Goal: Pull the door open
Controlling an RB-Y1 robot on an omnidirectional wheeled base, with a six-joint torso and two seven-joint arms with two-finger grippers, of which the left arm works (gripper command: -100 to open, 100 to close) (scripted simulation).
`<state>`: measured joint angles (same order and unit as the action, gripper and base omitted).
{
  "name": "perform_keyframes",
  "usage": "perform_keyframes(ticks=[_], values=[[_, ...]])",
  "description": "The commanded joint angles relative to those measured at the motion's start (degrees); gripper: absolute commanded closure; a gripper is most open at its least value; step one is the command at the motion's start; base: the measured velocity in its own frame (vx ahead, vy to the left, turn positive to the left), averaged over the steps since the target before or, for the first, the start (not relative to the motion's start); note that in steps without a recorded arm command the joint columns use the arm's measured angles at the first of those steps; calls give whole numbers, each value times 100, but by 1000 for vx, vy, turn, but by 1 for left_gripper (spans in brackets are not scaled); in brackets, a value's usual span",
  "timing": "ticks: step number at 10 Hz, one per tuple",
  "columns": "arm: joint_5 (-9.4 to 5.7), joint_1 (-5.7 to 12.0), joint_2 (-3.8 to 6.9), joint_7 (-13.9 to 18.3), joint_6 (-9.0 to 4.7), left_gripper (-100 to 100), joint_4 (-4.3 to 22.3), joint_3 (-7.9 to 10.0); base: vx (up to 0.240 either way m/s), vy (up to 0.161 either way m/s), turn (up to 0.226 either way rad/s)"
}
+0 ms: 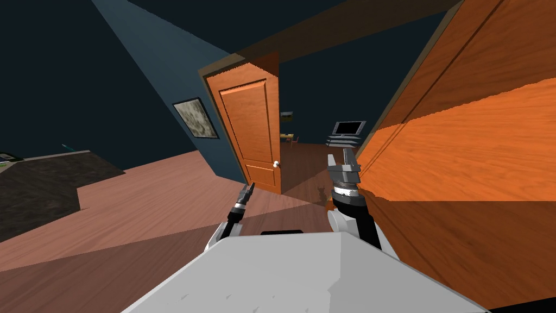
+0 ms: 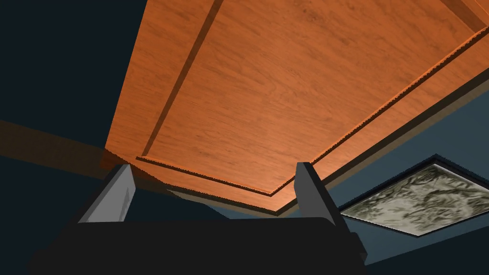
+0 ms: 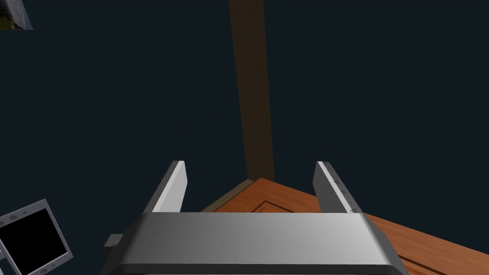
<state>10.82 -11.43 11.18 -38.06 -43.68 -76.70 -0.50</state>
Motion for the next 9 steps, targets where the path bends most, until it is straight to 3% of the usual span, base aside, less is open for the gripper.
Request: perform_keyframes(ticks=[1,9], values=[[49,51,43,-148,-73,-100,201,3,113,-63,-11],[283,342,212,-831,-443,-100,1225,11,103,-62,-14]])
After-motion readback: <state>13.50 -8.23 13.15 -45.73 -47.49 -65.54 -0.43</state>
